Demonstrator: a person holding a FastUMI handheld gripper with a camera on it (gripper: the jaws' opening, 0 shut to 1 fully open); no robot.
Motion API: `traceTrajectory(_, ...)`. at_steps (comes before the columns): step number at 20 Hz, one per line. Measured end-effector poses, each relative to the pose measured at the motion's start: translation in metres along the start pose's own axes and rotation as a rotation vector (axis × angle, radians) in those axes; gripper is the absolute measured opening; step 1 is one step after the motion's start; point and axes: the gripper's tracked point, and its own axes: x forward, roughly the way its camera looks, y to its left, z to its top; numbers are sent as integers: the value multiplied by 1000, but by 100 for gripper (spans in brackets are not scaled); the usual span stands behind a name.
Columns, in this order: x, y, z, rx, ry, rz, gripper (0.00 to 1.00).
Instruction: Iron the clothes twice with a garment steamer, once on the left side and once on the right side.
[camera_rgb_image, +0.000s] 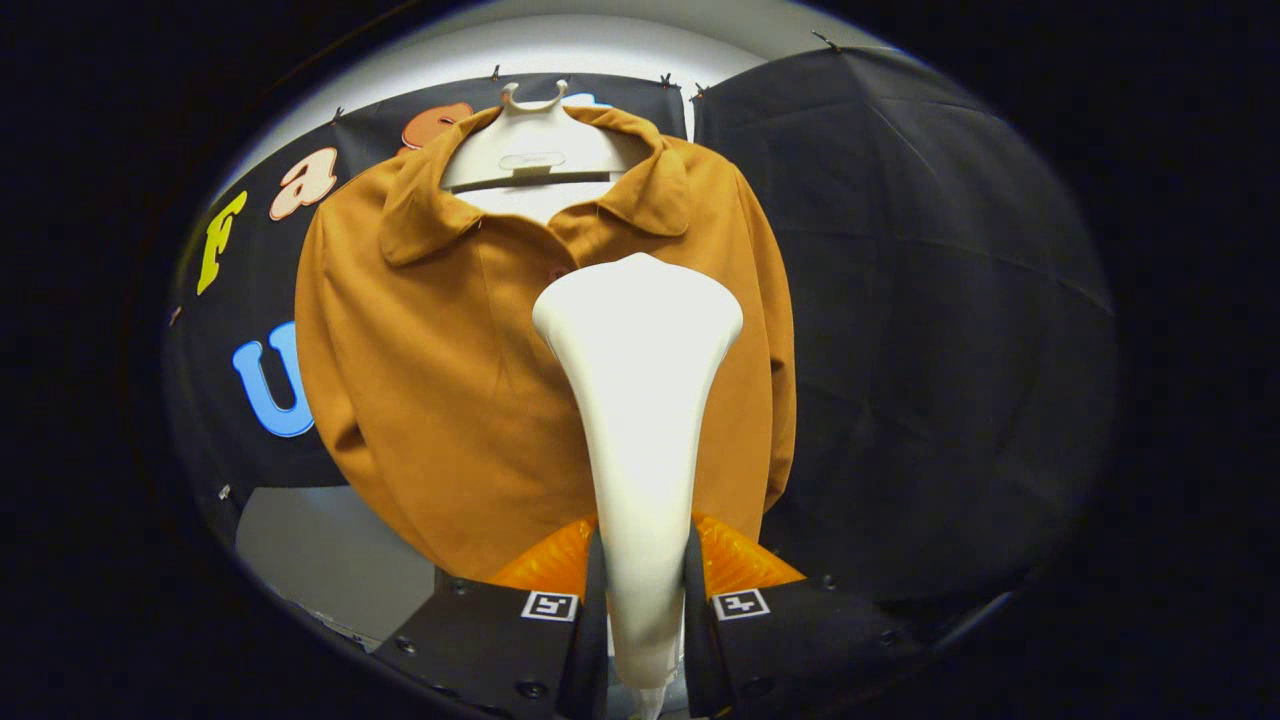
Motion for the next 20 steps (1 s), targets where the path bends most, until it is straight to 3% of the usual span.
traceTrajectory(3, 19, -16, 24, 27, -25, -22, 34)
traceTrajectory(7, 41, -26, 23, 48, -4, -7, 34)
traceTrajectory(20, 84, -41, -64, 41, 206, -32, 34)
